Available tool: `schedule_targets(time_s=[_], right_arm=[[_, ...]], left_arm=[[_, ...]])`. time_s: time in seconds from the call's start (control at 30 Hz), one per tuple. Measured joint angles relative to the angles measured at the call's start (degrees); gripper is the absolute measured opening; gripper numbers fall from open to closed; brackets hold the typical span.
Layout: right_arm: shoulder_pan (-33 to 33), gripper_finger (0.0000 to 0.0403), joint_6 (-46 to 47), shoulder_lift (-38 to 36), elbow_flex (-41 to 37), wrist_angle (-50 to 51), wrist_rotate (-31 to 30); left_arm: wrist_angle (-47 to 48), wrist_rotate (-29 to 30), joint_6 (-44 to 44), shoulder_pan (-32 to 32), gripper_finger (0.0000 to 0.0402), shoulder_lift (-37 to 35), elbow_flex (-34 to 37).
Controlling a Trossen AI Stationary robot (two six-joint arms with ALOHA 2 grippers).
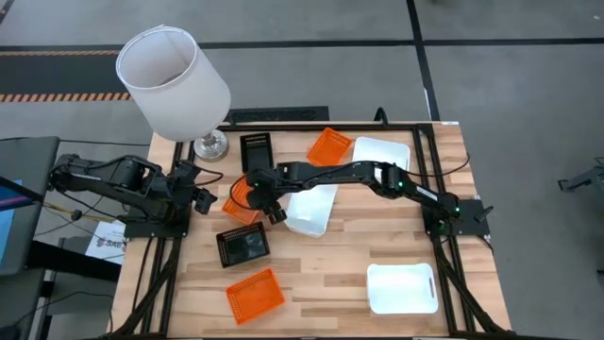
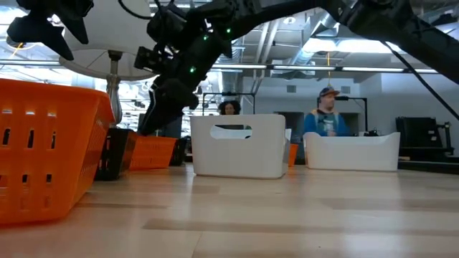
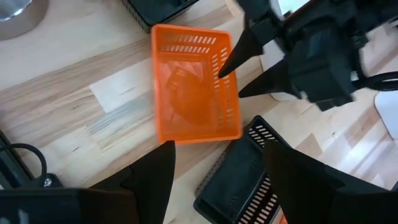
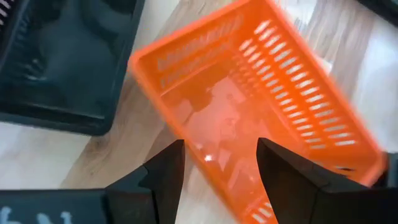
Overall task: Stack baskets by color
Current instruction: Stack the middle orange bin on top of the top orange bin
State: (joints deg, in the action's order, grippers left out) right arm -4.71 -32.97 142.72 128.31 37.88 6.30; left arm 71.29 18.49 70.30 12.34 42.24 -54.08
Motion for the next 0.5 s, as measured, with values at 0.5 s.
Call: schedule_targets(time_s=[0.5], right_arm=[[0.8, 0.0155, -1.6, 2.7, -0.1, 3.8, -3.4]], left_arm=[[0.0, 0.6, 0.0, 0.0, 0.0233, 0.0, 0.0]])
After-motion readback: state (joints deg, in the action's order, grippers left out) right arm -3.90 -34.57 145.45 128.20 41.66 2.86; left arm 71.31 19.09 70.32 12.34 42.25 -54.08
